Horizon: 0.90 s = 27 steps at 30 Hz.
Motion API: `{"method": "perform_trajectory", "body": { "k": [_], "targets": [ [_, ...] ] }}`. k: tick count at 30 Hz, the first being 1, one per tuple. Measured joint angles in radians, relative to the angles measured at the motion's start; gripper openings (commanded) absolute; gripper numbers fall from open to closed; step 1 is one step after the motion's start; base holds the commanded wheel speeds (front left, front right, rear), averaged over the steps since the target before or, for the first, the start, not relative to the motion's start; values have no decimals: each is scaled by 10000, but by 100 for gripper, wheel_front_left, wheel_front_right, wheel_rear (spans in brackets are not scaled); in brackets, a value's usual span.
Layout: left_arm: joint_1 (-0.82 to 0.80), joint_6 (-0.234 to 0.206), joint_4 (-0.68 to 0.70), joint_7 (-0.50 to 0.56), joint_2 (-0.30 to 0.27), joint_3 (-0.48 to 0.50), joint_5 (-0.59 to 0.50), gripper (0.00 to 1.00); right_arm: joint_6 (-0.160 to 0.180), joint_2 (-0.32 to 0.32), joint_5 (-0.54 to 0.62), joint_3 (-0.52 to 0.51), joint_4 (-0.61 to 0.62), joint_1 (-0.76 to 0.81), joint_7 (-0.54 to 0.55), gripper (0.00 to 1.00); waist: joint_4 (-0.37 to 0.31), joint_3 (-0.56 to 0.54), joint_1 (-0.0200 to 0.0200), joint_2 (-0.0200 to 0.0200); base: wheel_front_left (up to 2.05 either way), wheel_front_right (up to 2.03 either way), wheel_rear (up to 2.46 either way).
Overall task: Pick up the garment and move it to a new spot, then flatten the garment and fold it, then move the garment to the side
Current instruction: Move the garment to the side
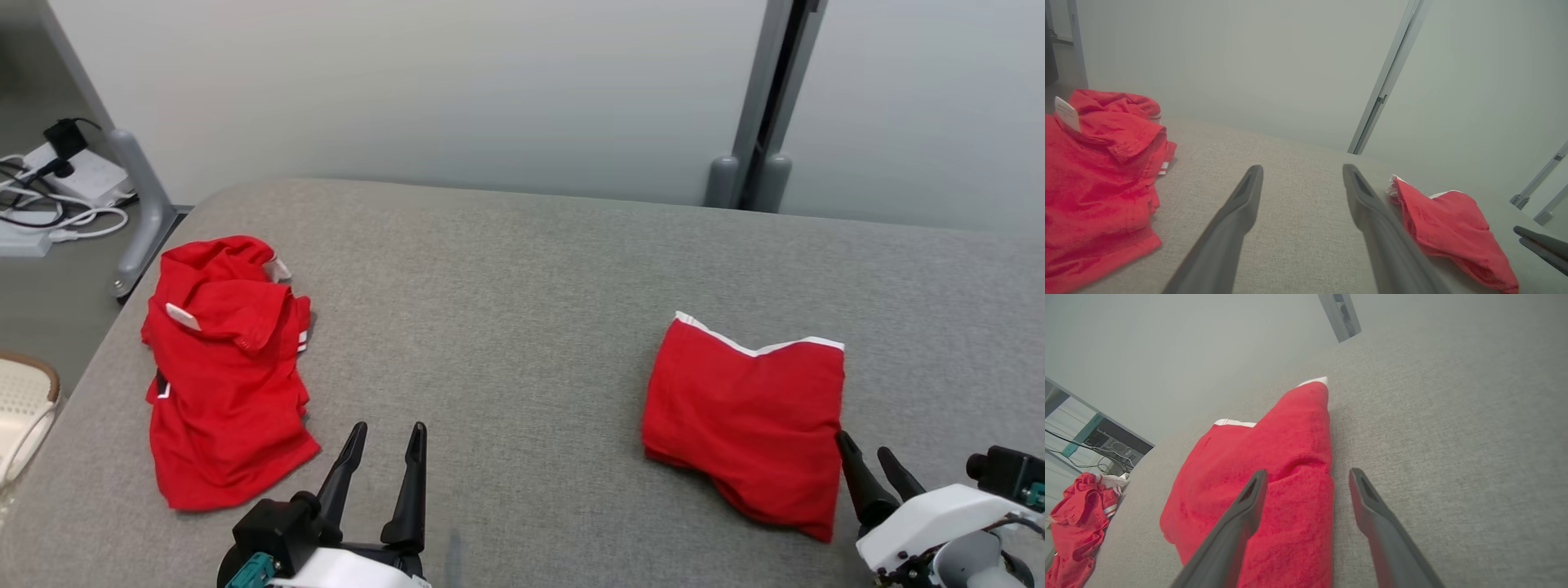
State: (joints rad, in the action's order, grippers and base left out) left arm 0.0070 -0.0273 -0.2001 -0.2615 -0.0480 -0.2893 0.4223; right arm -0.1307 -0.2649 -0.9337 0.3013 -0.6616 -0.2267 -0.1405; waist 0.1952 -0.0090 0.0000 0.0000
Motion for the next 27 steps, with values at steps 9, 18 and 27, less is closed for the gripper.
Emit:
{"method": "perform_trajectory", "body": {
  "k": [9, 18, 27],
  "targets": [
    [-128, -4, 2, 0, -6, -65, -46, 100, 0, -681, -1632, 757, -742, -706, 543, 100, 584, 297, 0, 0, 0, 0, 0],
    [-298, -46, 25, 0, -4, -203, -63, 100, 0, -1022, -2863, 1469, -1277, -1324, 1235, 100, 1102, 628, 0, 0, 0, 0, 0],
    [-327, -90, 15, 0, -4, -245, -61, 100, 0, -1143, -3434, 2180, -1360, -1556, 1298, 0, 1306, 665, 0, 0, 0, 0, 0]
  ]
}}
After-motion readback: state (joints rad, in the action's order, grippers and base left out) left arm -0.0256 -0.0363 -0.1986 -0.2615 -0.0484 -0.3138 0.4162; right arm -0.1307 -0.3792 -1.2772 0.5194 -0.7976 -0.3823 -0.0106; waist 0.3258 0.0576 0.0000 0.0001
